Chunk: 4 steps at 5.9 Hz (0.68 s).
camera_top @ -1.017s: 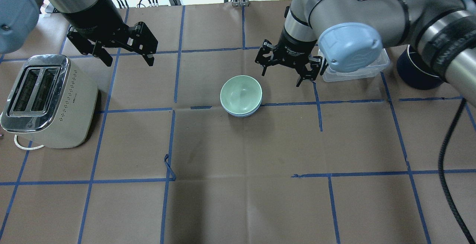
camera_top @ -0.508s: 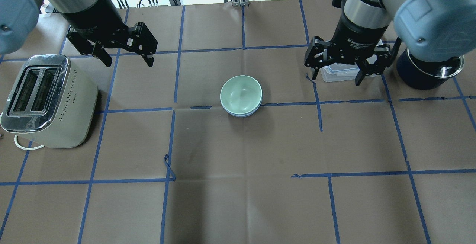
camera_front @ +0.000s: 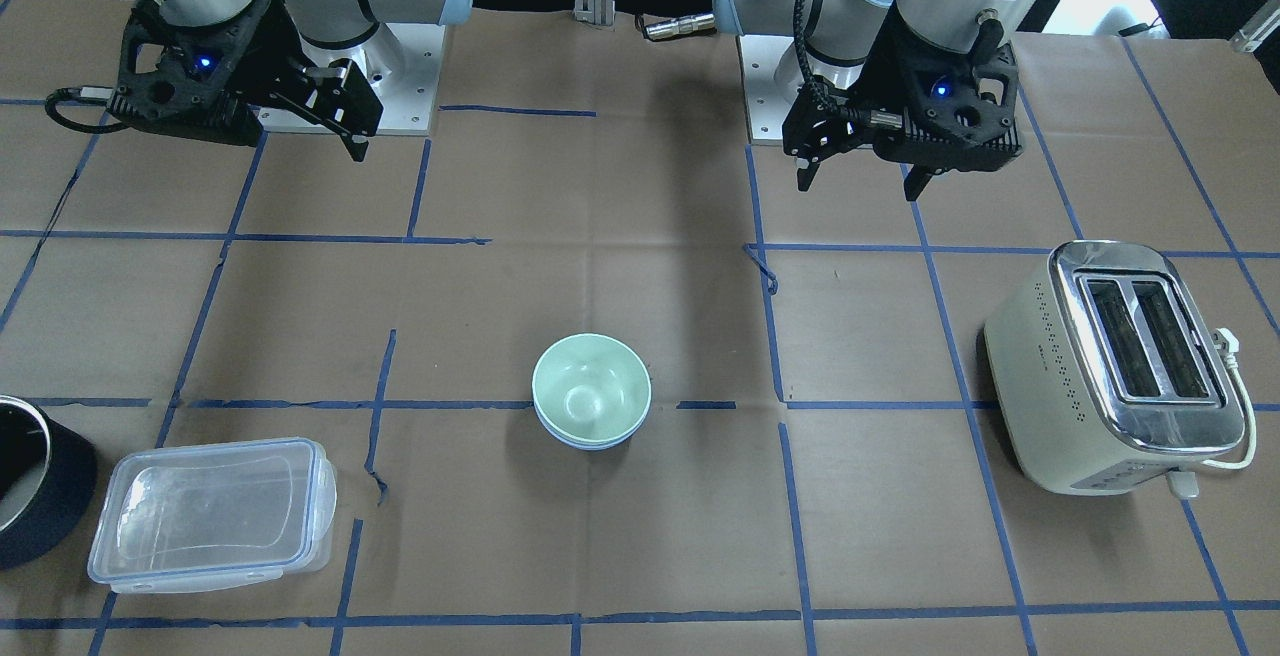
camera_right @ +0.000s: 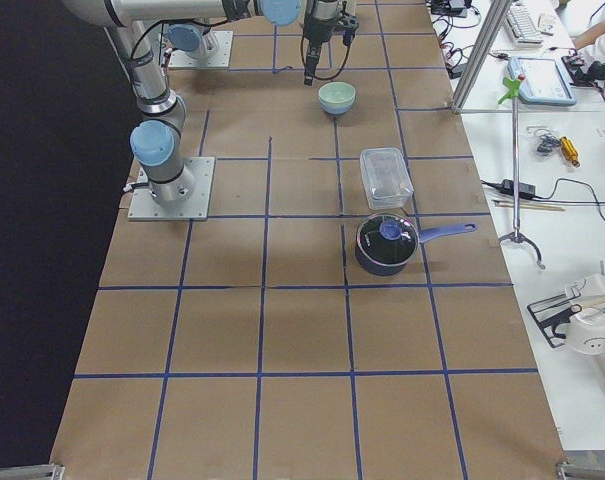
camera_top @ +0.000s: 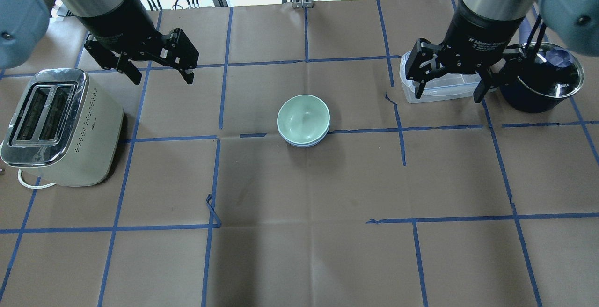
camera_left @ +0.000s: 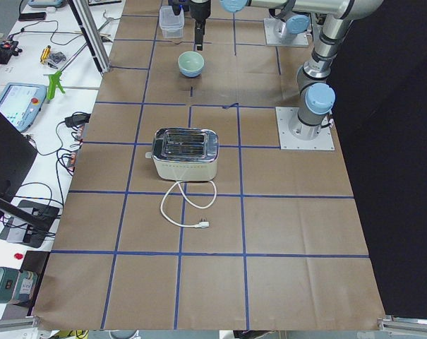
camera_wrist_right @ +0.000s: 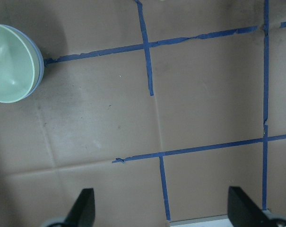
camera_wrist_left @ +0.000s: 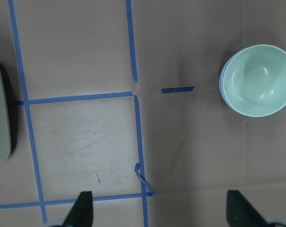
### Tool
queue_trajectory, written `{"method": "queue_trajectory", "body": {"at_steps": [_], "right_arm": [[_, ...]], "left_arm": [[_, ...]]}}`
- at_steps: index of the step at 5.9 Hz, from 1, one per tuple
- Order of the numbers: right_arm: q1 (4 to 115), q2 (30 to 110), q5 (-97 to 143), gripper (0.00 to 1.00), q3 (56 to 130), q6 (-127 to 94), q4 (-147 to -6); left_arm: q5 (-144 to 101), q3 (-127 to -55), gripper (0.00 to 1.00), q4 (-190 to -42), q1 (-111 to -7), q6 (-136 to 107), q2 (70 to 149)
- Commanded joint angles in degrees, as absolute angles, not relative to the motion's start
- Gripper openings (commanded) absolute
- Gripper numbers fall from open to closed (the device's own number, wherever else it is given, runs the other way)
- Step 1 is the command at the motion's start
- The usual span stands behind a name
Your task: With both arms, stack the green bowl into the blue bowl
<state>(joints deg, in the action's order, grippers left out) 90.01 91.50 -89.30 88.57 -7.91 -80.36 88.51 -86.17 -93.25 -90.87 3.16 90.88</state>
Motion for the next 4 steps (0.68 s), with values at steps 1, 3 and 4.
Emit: {"method": "queue_trajectory", "body": {"at_steps": [1,3,4], "right_arm": [[90.3,91.8,-89.7,1.00,88.2,-8.0,-80.4],[90.7,91.9,-89.6,1.00,88.2,-8.2,-80.7],[90.7,91.9,-89.6,1.00,88.2,-8.2,-80.7]], "left_arm": [[88.5,-86.2,0.98,-93.3,-90.8,3.3,90.9],[88.5,-86.1,0.98,-93.3,-90.8,3.3,90.9],[88.5,-86.2,0.98,-93.2,-90.8,3.3,90.9]]}}
